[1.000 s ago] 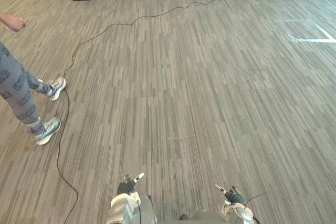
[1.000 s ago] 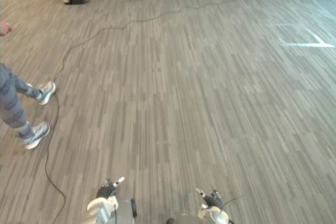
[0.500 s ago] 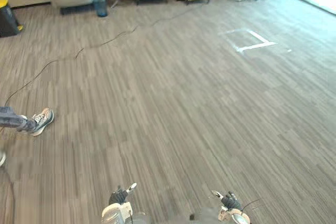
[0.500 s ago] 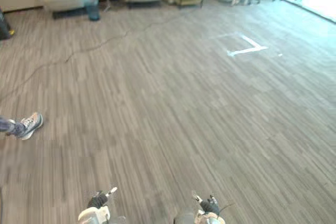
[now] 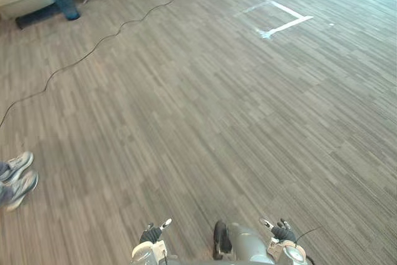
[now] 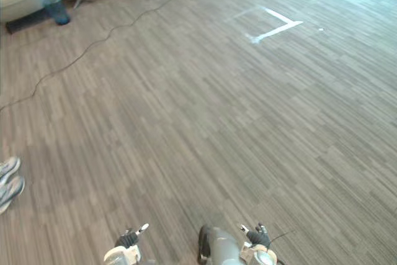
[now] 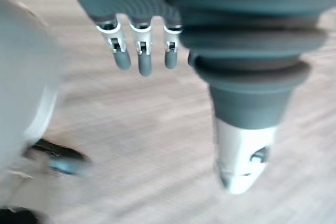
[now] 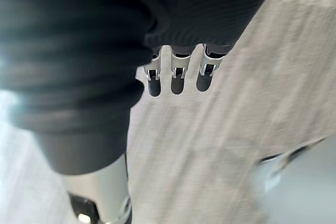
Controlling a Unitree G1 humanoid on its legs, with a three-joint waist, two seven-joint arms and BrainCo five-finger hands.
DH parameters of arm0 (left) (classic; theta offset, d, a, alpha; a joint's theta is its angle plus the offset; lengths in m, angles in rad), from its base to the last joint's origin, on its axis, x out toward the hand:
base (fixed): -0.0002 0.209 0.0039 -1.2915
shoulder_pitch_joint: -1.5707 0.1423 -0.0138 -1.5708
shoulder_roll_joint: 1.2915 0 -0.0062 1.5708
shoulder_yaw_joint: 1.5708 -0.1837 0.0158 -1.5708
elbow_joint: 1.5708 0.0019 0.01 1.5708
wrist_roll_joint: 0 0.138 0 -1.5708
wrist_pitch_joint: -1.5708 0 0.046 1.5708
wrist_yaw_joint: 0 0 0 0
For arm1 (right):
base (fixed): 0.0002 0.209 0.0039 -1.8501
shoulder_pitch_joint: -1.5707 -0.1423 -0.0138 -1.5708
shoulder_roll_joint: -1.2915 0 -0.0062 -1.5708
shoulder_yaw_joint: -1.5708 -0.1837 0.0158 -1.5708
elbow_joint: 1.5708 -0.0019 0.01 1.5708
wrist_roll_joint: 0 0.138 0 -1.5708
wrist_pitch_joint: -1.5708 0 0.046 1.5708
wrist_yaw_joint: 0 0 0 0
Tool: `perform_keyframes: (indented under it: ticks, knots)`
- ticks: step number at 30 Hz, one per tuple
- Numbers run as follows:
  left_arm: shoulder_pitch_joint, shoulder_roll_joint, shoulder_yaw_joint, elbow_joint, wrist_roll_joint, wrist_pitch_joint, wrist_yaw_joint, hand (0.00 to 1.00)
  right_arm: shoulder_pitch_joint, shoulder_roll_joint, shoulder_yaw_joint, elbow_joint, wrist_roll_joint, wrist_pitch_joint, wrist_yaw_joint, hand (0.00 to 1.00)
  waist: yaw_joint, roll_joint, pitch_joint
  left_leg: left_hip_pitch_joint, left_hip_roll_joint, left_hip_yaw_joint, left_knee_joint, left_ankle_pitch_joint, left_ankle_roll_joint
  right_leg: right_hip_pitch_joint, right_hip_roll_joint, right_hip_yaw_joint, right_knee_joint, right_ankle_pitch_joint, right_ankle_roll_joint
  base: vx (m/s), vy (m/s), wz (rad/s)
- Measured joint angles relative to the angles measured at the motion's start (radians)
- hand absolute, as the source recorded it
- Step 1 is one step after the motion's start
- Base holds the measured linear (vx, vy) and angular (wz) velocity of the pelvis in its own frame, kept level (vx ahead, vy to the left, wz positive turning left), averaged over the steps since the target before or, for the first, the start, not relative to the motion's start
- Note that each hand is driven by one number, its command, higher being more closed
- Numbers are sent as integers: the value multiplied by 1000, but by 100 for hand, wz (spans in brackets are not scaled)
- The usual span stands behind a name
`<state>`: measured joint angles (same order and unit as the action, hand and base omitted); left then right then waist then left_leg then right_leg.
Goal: Pick up cushions and gather them together orderly.
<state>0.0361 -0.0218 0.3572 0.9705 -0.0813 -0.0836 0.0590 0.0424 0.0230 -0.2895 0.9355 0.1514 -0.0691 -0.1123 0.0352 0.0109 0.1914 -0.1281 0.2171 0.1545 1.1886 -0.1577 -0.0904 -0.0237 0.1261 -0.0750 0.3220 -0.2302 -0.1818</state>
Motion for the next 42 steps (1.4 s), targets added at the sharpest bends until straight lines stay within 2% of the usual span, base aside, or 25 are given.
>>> perform_keyframes:
  ticks: [2, 5, 7, 8, 9, 10, 11, 13, 14, 16, 17, 21, 24, 26, 27, 28, 29, 30, 31, 33, 34, 35, 37, 40, 42]
  knots:
    - [18, 10, -1, -23, -10, -11, 0, 0, -3, 16, 24, 1, 8, 0, -2, 0, 8, -32, -13, -124, -10, 17, -73, -37, 19, 86, 1, 81, -62, -18, 3, 514, 28, -131]
    - [44, 1, 4, -40, -48, -28, 6, 0, 3, 16, 52, 1, 8, 2, -5, 0, 24, -18, -15, -242, -40, 29, -430, -65, 21, 209, -18, 218, -128, -57, 21, 619, 190, -117]
    - [52, -11, 7, -50, -60, -41, 8, 0, 4, 15, 55, 3, 7, 3, -7, 0, 30, -20, -22, -257, -73, 53, -782, -3, -5, 288, -71, 304, -163, -114, 46, 674, 319, -100]
    - [55, -12, 7, -55, -61, -41, 8, 0, 3, 15, 56, 5, 6, 3, -7, 0, 32, -23, -26, -260, -75, 63, -823, 20, 0, 302, -83, 322, -166, -128, 50, 716, 382, -111]
    - [58, -8, 8, -54, -65, -43, 8, 0, 9, 16, 58, 28, 6, 3, -7, 0, 43, -39, -41, -248, -82, 85, -813, 118, 16, 320, -117, 355, -157, -145, 63, 601, 331, -69]
    - [58, -8, 8, -54, -65, -43, 8, 0, 9, 16, 58, 28, 6, 3, -7, 0, 43, -39, -41, -248, -82, 85, -813, 118, 16, 320, -117, 355, -157, -145, 63, 769, 412, -110]
    - [57, 15, 12, -46, -52, -37, 6, 0, 22, 40, 60, 38, 5, 8, -4, 0, 49, -78, -84, -237, -106, 138, -757, 76, 82, 261, -167, 370, -19, -139, 107, 942, 476, -95]
    - [55, 25, 20, -36, -46, -37, 8, 0, 33, 39, 57, 44, 3, 10, 3, 0, 51, -98, -87, -191, -108, 188, -710, 1, 105, 193, -177, 361, 189, -83, 203, 776, 387, -88]
    - [48, 31, 18, -23, -39, -33, 12, 0, 39, 37, 55, 34, 3, 7, 4, 0, 43, -99, -82, -110, -119, 204, -720, -52, 117, 98, -187, 313, 423, -6, 341, 644, 320, -73]
    - [33, 27, 8, 4, -36, -17, 25, 0, 38, 29, 55, 16, 1, -5, 7, 0, 35, -75, -68, 27, -119, 221, -776, -103, 105, -3, -199, 200, 629, -26, 311, 710, 334, -76]
    - [28, 25, -14, 17, -36, -16, 27, 0, 38, 21, 55, -7, 0, -11, 10, 0, 22, -53, -65, 118, -118, 229, -828, -132, 101, -81, -208, 96, 688, -53, 264, 509, 194, -45]
    - [-27, 10, -91, 49, -35, -14, 25, 0, 33, 13, 14, -18, -3, -20, 14, 0, 2, -45, -63, 327, -117, 282, -971, -157, 82, -294, -219, -153, 486, -103, 206, 525, 133, -13]
    - [-40, 1, -142, 60, -11, -15, 24, 0, 19, -5, -9, -4, -8, -12, 13, 0, -29, -42, -61, 451, -135, 288, -1089, -154, 75, -378, -200, -230, 140, 47, 164, 565, 23, 25]
    - [-9, -10, -146, 63, 10, -11, 24, 0, 39, -14, -19, -3, -24, -10, 13, 0, -45, -34, -65, 520, -147, 255, -1083, -146, 61, -391, -187, -203, 113, 214, 56, 772, -82, 13]
    - [-7, -14, -142, 64, 13, -9, 25, 0, 36, -21, -19, -4, -25, -10, 14, 0, -47, -26, -67, 522, -139, 249, -1072, -142, 54, -394, -178, -206, 138, 189, 52, 728, -169, -15]
    - [-6, -30, -107, 62, 33, -8, 23, 0, 23, -29, -16, -5, -36, -8, 15, 0, -42, 8, -73, 499, -95, 221, -967, -105, -6, -384, -157, -216, 186, 124, 41, 712, -205, -37]
    - [-13, -34, -93, 60, 51, -8, 24, 0, 14, -41, -18, -7, -36, -6, 18, 0, -37, 41, -52, 417, -37, 165, -720, -44, -14, -335, -116, -200, 184, 77, 33, 712, -205, -39]
    - [-13, -34, -86, 60, 54, -8, 24, 0, 14, -44, -18, -8, -36, -5, 19, 0, -36, 48, -48, 392, -25, 150, -649, -11, -8, -321, -104, -194, 176, 70, 34, 696, -154, -65]
    - [-3, -42, -46, 49, 60, -8, 23, 0, 5, -50, -17, -6, -35, -1, 18, 0, -28, 73, -33, 242, 19, 51, -308, 111, -23, -235, -52, -157, 116, 56, 21, 544, -68, -83]
    - [6, -29, -11, -7, 59, -11, 24, 0, -6, -36, 8, 3, -34, 8, 12, 0, -7, 45, 10, 92, 32, 23, 9, 64, -21, -36, -7, -71, 6, 45, 4, 723, -53, -117]
    - [13, -26, -11, -16, 58, -13, 24, 0, -5, -30, 19, 3, -33, 9, 12, 0, -1, 35, 12, 65, 29, 27, 26, 51, -15, 3, -7, -50, -16, 45, 3, 706, -13, -120]
    - [29, -16, -11, -39, 55, -21, 25, 0, -2, -16, 36, 4, -32, 9, 11, 0, 7, 13, 3, -18, 25, 42, 26, 31, -2, 83, -7, 5, -84, 38, 2, 639, 33, -116]
    - [39, -11, -12, -56, 37, -23, 25, 0, -1, -10, 57, 6, -33, 10, 11, 0, 25, 10, -5, -141, 29, 60, -46, 7, 9, 162, -8, 71, -154, 8, 8, 466, 78, -102]
    - [60, -14, -21, -69, 0, -40, 27, 0, -1, -8, 64, 16, -33, 17, 10, 0, 31, 10, -9, -230, -19, 121, -444, -32, 22, 276, -50, 142, -200, -49, 42, 633, 196, -56]
    - [62, -26, -23, -76, -10, -49, 32, 0, -2, -8, 58, 36, -36, 19, 4, 0, 44, 14, -21, -263, -93, 168, -853, 48, 28, 361, -95, 167, -253, -85, 102, 709, 250, -42]
